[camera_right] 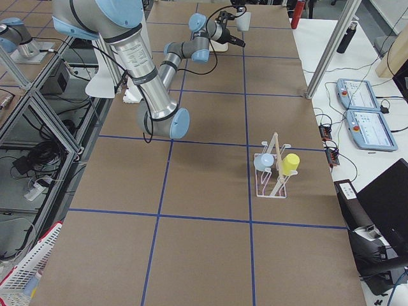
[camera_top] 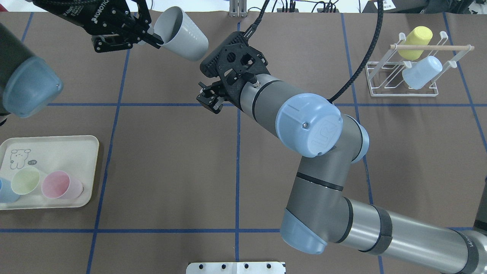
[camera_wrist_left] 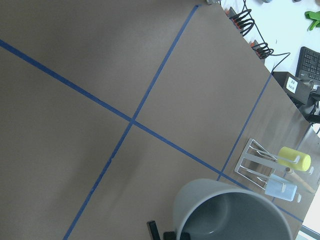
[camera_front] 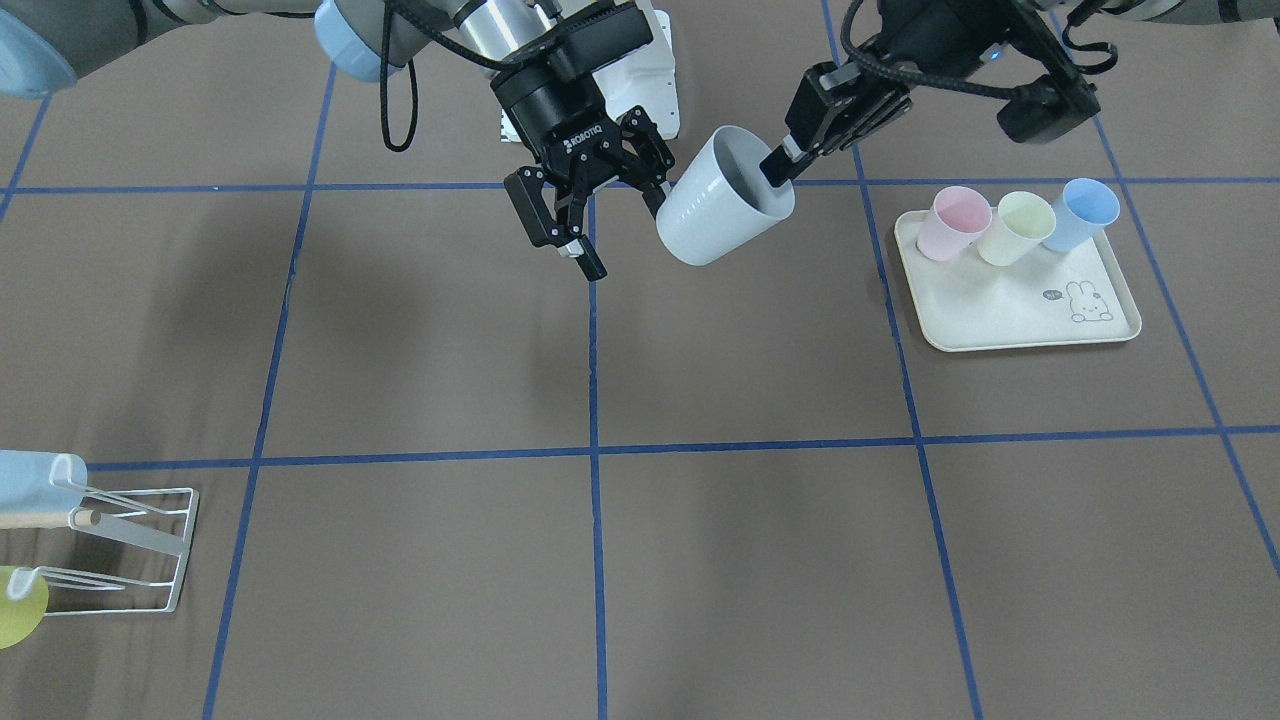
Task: Transfer IKEA cup to right arm and place on rack
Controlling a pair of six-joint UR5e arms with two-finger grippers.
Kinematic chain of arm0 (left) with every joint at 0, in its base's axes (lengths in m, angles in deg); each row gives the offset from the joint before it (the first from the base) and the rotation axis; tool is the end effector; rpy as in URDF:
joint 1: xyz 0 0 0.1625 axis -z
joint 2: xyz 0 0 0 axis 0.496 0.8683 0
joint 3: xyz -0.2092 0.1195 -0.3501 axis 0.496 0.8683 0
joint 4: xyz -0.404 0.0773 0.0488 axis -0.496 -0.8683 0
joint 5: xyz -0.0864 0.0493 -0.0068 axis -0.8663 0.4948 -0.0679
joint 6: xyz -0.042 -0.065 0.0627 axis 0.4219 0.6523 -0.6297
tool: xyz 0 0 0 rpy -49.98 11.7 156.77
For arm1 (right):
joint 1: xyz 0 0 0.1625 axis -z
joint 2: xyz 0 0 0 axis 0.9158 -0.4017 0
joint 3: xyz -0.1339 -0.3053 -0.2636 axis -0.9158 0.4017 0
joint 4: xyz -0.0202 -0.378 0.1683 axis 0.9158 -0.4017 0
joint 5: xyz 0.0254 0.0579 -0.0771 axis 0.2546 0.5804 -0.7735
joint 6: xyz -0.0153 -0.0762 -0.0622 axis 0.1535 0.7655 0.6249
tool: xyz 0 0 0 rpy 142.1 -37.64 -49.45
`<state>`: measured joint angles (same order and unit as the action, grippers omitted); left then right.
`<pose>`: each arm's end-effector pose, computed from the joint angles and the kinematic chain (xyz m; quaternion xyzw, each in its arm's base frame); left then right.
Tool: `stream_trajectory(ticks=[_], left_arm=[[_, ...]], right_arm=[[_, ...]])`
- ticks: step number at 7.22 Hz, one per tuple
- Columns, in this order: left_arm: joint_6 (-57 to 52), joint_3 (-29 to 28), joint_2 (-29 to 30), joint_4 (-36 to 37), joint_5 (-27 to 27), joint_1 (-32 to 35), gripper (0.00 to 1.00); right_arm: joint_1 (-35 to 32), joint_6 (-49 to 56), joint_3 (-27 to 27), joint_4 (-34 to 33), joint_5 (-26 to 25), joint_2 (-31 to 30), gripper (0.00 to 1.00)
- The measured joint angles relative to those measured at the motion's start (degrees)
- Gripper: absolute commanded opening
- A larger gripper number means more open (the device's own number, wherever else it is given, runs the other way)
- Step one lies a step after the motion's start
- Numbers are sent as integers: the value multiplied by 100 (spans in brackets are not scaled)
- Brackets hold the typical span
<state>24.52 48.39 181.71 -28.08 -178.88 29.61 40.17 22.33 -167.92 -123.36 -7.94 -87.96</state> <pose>0.2324 -0.5044 0.0969 -0.1004 0.6344 -0.2308 0.7309 -0.4707 -0.4130 0.0741 0.5714 -0.3737 -0.1653 0.7117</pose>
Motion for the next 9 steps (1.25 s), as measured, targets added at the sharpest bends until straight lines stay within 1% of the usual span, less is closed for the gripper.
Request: stream_trajectory(ticks=[1,2,4,7,9], left_arm=[[-5,-7,3,0,-2,-1,0],[-19,-11,13,2,-31,-1,0],[-62,-27,28,13,-317,12,0],[-100,-124,29,33,-1073,309,0],[-136,-238,54,29,-1279,394,0]], right_arm=[[88,89,0,209,-165,-14,99],[205,262,24,606,-370,-48,99],[352,636,66,1240,-590,-107,99],[380,740,72,1454,-740,-187,99],[402,765,72,1558,-817,-210,99]])
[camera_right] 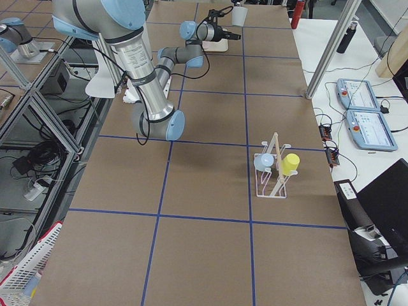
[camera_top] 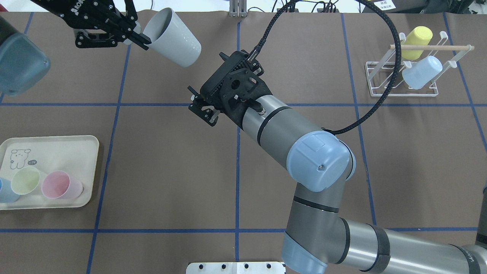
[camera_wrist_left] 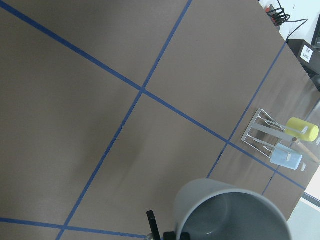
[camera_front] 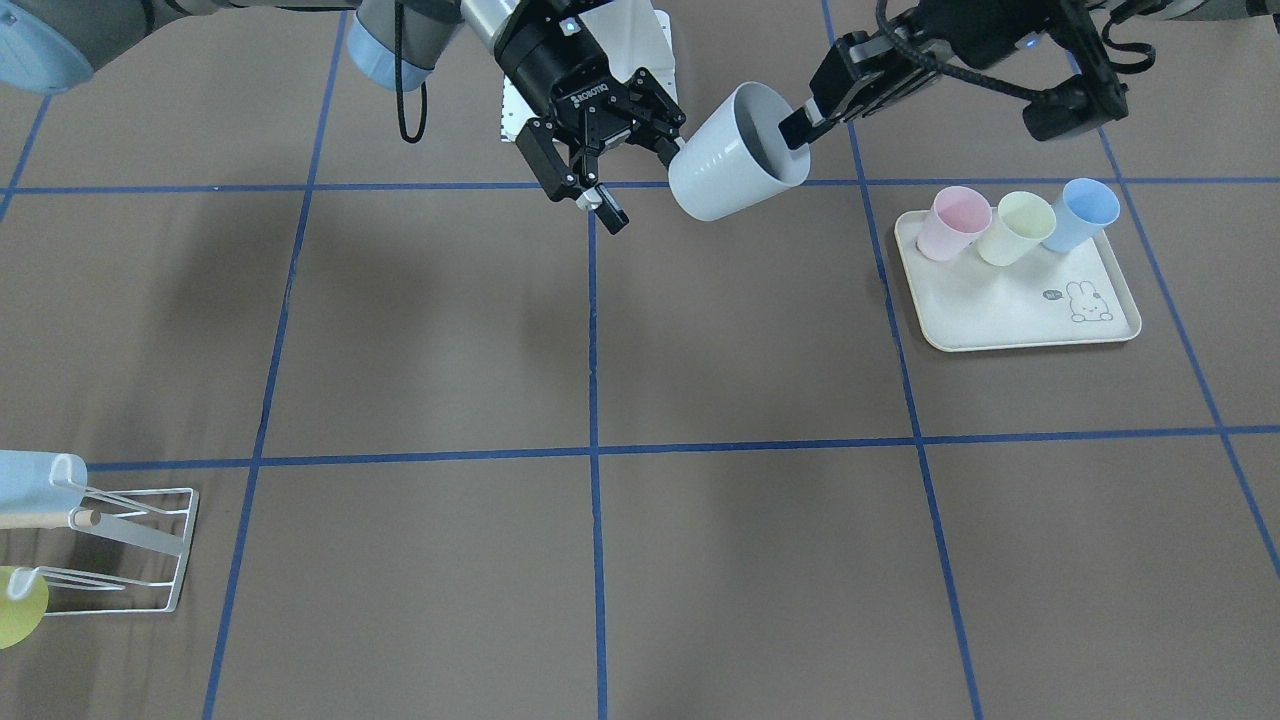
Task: Transfer IKEA cup to right arm and place on rack
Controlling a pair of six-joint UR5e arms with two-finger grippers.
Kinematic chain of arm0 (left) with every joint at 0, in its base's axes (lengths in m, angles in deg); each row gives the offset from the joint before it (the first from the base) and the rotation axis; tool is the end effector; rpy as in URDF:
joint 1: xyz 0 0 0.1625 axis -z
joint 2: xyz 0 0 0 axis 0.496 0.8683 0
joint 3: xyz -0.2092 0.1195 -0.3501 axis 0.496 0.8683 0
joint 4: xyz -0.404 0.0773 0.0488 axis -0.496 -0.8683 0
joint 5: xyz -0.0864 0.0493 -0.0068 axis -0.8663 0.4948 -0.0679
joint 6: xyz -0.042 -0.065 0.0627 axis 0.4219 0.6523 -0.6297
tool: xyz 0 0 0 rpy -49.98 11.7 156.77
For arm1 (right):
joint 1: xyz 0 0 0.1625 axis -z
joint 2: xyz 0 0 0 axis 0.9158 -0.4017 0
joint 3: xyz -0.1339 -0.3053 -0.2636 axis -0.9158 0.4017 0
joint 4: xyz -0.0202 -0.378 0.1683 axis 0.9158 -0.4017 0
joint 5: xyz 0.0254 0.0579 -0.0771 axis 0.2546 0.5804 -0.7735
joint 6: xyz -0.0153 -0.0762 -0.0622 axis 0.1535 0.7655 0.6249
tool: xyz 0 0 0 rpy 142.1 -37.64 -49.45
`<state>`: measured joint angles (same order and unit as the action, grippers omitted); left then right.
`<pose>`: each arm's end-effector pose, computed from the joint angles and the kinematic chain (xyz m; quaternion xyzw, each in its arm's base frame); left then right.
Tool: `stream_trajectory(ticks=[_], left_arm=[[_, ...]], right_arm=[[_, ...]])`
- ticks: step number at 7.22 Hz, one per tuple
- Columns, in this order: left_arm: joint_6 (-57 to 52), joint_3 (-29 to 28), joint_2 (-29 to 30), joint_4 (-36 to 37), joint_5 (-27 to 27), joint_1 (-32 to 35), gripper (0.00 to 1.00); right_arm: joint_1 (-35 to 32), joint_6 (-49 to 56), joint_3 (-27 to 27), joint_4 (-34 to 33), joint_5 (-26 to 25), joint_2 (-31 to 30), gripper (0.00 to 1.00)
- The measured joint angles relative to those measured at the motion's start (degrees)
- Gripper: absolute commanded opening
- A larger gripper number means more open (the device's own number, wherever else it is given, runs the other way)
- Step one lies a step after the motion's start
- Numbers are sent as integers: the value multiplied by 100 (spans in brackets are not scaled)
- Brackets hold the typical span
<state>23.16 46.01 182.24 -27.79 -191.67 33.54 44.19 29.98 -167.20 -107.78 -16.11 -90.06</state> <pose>0.2078 -0.5127 0.0993 -0.1662 0.6338 -0.1865 0.7320 -0.4706 -0.3819 0.0761 0.6547 -0.3733 -0.1389 0.6424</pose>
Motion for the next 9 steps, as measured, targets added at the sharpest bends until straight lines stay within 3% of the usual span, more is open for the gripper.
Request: stream_trajectory(ticks=[4,9], left_arm=[[-38,-227,110,-97,-248,-18,0],[-69,-320,167,-158,-303,-108,0]], right_arm=[[97,27,-8,73,-327,4,98],[146,303,-11,68,-389,26,98]])
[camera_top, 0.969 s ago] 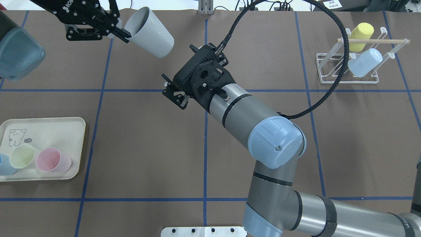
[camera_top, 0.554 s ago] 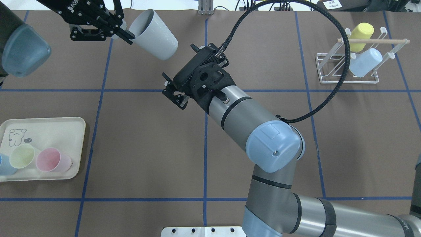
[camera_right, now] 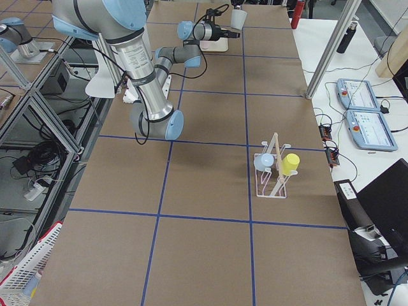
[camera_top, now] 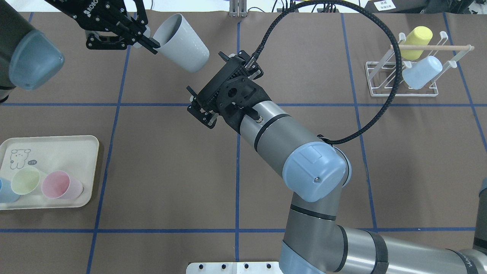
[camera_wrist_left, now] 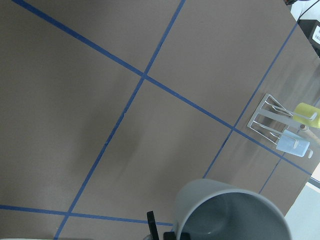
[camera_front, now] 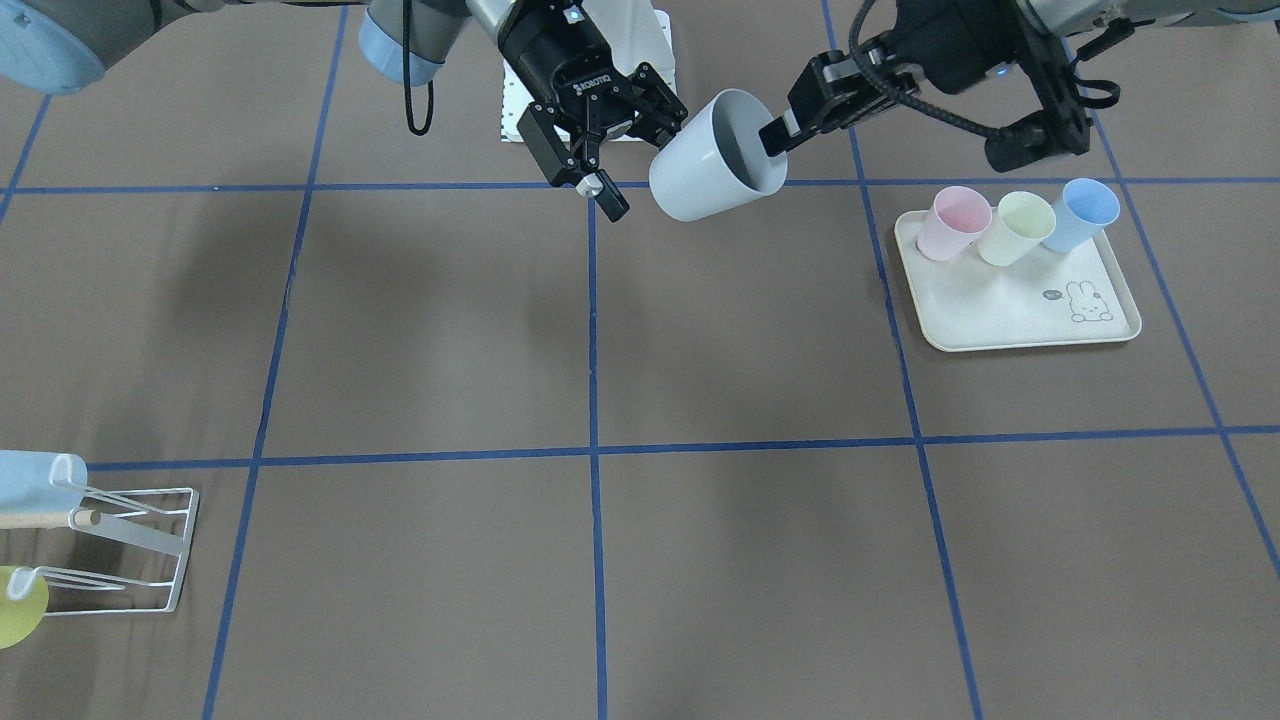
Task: Transfer IKEA cup to right arm and place on rack
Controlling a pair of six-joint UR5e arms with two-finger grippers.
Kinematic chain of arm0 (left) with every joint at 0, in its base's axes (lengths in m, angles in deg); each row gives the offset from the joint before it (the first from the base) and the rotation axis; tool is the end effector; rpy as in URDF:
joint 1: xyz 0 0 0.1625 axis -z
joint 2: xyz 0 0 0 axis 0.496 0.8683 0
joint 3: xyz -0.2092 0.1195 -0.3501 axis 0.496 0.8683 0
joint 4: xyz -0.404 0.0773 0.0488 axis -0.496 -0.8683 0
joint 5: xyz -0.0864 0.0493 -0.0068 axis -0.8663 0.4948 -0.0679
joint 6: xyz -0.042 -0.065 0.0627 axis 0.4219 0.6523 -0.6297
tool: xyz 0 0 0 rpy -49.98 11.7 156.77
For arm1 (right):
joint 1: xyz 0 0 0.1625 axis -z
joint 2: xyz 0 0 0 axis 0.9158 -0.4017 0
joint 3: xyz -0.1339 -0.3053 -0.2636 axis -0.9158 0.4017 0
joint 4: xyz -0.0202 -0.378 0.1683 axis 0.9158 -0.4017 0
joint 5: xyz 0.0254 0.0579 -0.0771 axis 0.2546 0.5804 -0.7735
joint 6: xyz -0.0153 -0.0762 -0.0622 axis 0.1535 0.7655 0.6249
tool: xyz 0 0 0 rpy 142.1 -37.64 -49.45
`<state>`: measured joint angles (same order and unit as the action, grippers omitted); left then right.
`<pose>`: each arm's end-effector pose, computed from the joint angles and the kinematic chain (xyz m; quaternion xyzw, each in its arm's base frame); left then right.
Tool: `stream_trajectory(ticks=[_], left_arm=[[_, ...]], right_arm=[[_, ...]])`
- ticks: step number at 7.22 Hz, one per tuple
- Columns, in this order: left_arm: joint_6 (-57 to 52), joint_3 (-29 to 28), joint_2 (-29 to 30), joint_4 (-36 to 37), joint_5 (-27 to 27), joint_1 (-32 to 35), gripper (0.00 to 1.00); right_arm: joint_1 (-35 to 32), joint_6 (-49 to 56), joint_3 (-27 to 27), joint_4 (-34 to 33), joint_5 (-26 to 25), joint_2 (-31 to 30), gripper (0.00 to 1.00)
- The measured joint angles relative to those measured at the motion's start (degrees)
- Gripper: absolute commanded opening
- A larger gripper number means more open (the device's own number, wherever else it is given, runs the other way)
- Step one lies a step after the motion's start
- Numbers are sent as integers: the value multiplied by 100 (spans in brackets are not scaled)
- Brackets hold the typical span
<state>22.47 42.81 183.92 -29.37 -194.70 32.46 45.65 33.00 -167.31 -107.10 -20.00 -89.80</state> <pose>0.2259 -0.5198 0.0962 -0.1880 0.6336 -0.1575 0.7337 -0.4727 -0.3734 0.0726 0.6721 -0.3490 -0.1349 0.6390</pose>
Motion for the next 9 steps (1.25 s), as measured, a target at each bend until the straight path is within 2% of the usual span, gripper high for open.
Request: stream_trajectory(ticks=[9], left_arm=[[-100,-7,32,-7,9,-281,0]], right_arm=[[8,20,-29,0,-1,39,99]])
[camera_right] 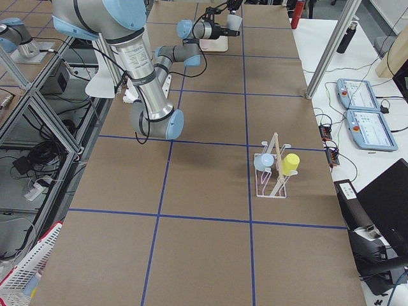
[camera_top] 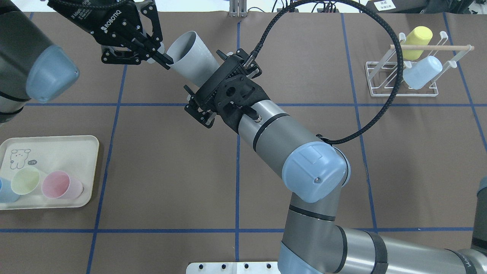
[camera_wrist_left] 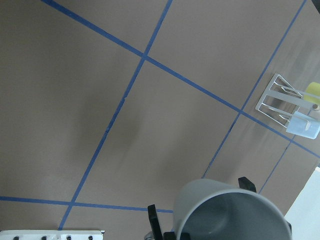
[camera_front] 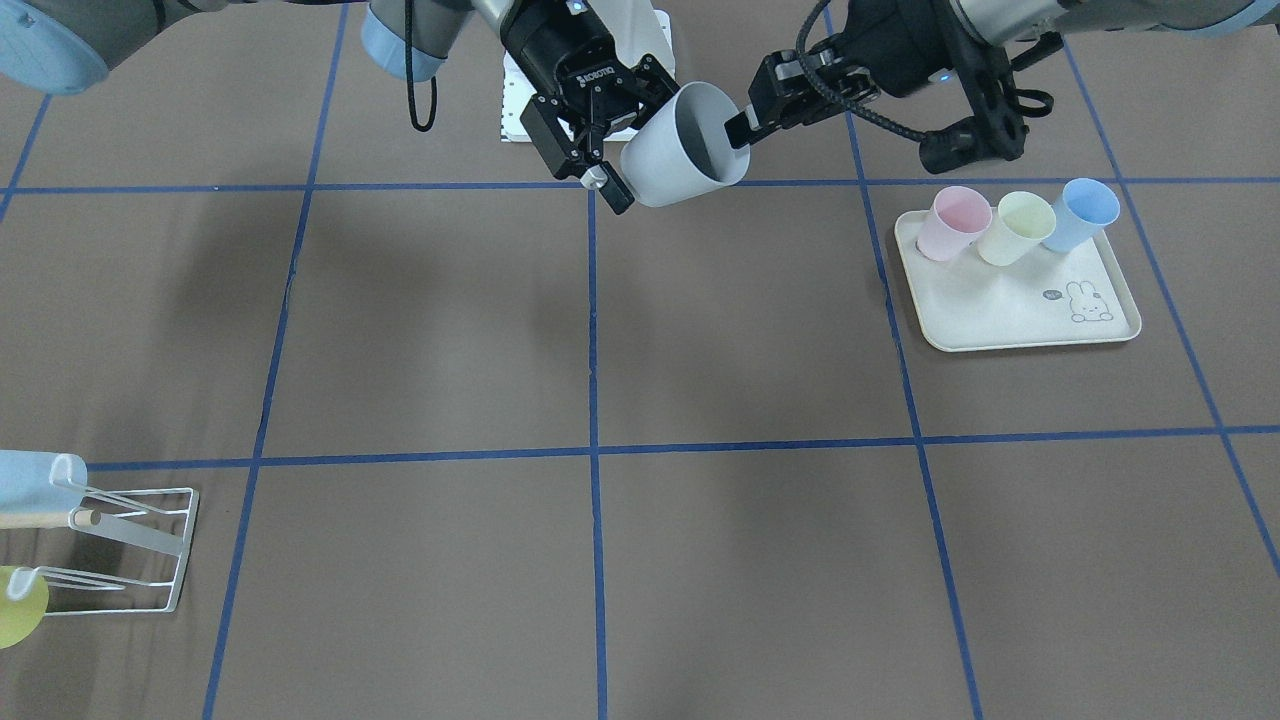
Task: Transfer IKEA cup to right arm and place on rack
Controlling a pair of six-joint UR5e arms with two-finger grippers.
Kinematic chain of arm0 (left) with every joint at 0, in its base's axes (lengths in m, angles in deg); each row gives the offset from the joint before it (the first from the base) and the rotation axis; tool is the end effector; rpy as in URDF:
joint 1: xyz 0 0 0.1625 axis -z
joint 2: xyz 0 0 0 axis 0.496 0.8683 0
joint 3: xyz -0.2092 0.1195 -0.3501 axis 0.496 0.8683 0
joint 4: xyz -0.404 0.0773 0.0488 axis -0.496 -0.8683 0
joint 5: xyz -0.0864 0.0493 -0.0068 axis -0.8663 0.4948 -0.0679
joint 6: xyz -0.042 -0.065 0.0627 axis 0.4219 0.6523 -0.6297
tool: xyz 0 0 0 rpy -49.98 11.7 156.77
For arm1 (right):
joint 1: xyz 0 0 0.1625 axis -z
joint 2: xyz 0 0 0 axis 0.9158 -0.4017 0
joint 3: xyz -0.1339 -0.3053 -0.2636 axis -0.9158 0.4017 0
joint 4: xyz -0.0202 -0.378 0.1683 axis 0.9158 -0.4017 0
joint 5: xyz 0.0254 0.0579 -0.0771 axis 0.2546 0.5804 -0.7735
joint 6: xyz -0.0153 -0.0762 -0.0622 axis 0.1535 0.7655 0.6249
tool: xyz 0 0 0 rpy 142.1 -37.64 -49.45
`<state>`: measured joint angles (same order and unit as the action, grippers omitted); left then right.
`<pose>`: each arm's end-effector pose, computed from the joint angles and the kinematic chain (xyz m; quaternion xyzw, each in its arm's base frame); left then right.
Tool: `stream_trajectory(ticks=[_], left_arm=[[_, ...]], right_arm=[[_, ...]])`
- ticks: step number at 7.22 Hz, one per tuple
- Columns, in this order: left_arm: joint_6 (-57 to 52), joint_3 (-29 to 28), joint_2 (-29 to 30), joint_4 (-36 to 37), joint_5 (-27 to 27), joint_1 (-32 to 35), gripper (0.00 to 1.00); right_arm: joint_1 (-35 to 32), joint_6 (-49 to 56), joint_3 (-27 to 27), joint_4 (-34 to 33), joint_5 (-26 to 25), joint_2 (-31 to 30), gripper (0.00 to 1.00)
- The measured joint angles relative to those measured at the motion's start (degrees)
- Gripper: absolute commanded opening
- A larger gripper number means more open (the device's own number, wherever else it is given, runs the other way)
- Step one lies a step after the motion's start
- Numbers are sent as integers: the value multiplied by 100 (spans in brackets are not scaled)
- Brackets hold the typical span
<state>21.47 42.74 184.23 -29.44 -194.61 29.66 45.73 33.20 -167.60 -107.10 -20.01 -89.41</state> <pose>0.2511 -0.5083 0.0935 -0.1958 0.6319 -0.1319 0.7382 -0.4706 -0.3718 0.0671 0.6746 -0.3515 -0.1334 0.6353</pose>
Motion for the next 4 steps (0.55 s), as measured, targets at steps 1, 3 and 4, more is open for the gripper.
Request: stream_trajectory(ticks=[1,3,4], left_arm=[[-13,0,0,-2,0,-11,0],[-33,-4,-1,-4,3,-40,0],[-35,-5,-1,-5,2,-46,0]], right_arm=[[1,1,-3,0,0,0,97],[5,1,-3,0,-2,1,91],[11,3,-3,0,-8,1,91]])
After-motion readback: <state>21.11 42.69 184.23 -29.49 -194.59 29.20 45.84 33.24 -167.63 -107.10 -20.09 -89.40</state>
